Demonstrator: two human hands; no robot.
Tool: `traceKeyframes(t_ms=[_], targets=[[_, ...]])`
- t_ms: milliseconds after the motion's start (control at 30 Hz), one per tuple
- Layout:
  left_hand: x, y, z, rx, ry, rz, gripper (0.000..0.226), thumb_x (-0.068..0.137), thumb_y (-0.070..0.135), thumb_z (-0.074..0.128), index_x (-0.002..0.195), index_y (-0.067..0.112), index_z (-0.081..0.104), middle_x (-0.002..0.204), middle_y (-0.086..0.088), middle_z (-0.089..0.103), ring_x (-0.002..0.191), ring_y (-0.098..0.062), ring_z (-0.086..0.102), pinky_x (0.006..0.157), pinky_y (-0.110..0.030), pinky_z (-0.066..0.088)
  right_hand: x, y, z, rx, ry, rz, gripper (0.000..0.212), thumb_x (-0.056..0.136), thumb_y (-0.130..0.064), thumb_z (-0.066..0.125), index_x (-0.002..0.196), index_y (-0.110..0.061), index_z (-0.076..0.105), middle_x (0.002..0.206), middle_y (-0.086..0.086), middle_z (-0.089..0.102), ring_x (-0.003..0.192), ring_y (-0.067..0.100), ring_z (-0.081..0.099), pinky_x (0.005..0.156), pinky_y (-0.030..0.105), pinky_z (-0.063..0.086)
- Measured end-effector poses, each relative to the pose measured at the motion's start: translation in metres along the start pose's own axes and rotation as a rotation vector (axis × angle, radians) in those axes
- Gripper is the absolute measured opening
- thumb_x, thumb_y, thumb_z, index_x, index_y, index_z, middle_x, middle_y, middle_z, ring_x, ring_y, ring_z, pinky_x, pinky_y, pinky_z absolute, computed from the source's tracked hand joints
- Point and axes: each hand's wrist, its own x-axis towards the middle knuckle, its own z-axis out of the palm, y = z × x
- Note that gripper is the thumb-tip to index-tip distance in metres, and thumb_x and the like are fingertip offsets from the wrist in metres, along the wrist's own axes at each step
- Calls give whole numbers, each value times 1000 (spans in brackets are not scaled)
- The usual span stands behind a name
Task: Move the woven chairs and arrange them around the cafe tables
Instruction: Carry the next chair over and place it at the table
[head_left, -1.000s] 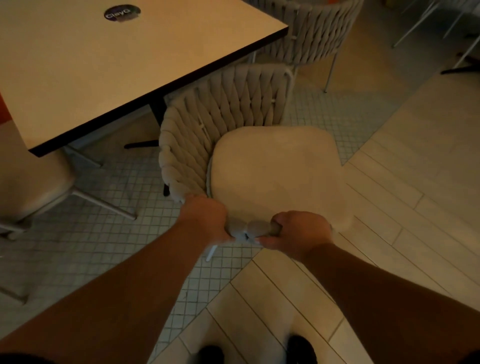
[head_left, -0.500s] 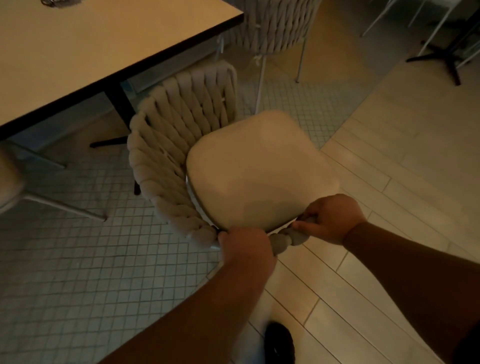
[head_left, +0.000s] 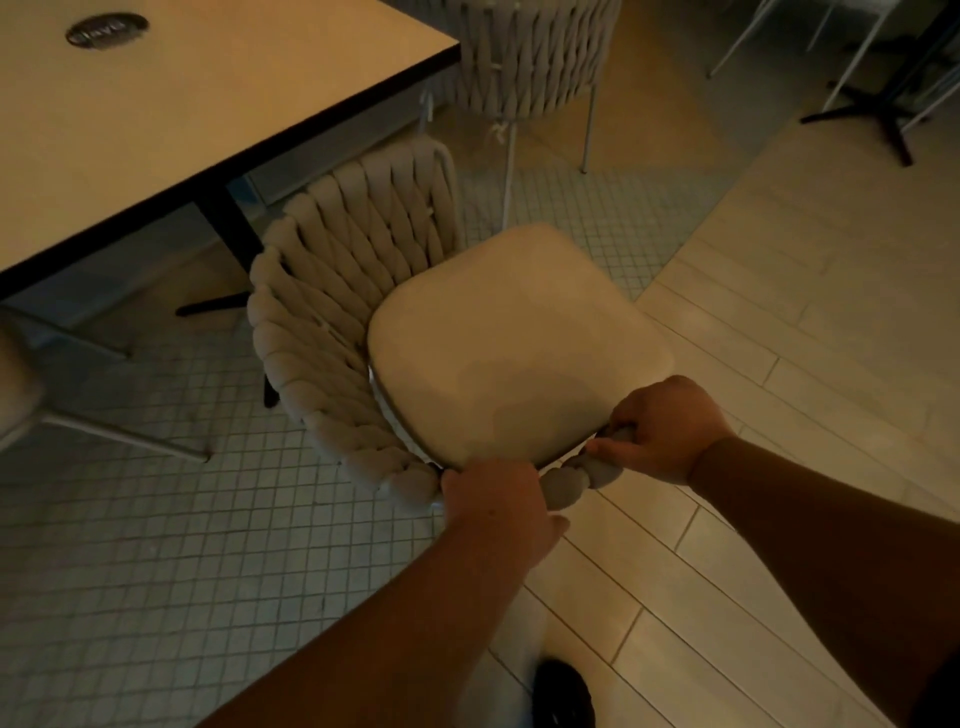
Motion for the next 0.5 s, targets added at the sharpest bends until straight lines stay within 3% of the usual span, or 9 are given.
traceKeyframes(t_ms=[67,100,133,200,267,300,367,433,500], targets=[[-6,-24,-19,-125,40,59,71,80,78,68,127,26,59,130,-1,62,127,-27,56,103,-44,48,-13,-11,6,158,101,151,86,74,-99,33,128,-40,66,142,0,60,140,29,46,114,49,29],[-6,-42,-31,-164,125,57,80,78,80,67,137,28,54,139,-1,57,132,-26,51,107,-44,46,-23,-22,9,341,189,306,87,75,-88,58,145,-37,52,157,7,44,150,35,31,118,57,24],[-1,-70,-42,-208,230,22,90,77,80,67,148,29,46,149,-1,51,139,-26,45,112,-46,43,-33,-34,10,586,297,494,103,69,-76,76,154,-32,38,161,11,35,151,39,27,117,62,26],[8,-126,-68,-440,433,-124,106,72,79,73,158,30,35,158,-3,44,145,-27,42,115,-50,43,-51,-64,4,1301,483,913,129,59,-65,89,161,-28,20,165,13,28,150,41,29,116,62,31],[21,-173,-96,-762,575,-276,108,70,74,81,158,28,38,156,-6,47,141,-29,48,110,-45,46,-58,-97,-5,1936,399,1207,118,70,-68,82,163,-38,18,172,5,19,154,45,22,111,74,26],[31,-190,-108,-906,607,-376,107,75,65,84,160,25,34,159,-8,45,142,-31,47,109,-42,45,-60,-113,-9,2124,297,1252,100,75,-75,74,159,-42,30,172,0,21,153,48,22,107,80,26],[58,-214,-134,-1162,588,-577,113,82,53,84,167,21,16,167,-13,31,147,-37,40,112,-51,41,-55,-143,-21,2267,151,1171,67,84,-79,60,138,-40,53,162,-2,37,141,48,39,101,79,33],[86,-232,-147,-1283,464,-683,121,78,57,86,167,22,12,168,-15,30,145,-44,42,110,-67,40,-45,-163,-26,2389,71,1080,55,93,-71,52,138,-38,52,142,8,54,108,42,59,89,68,45],[113,-252,-143,-1306,303,-728,119,69,62,86,164,26,24,161,-17,41,134,-49,51,100,-76,43,-35,-176,-21,2501,29,1047,52,96,-65,52,142,-41,47,126,12,62,90,40,64,73,61,49]])
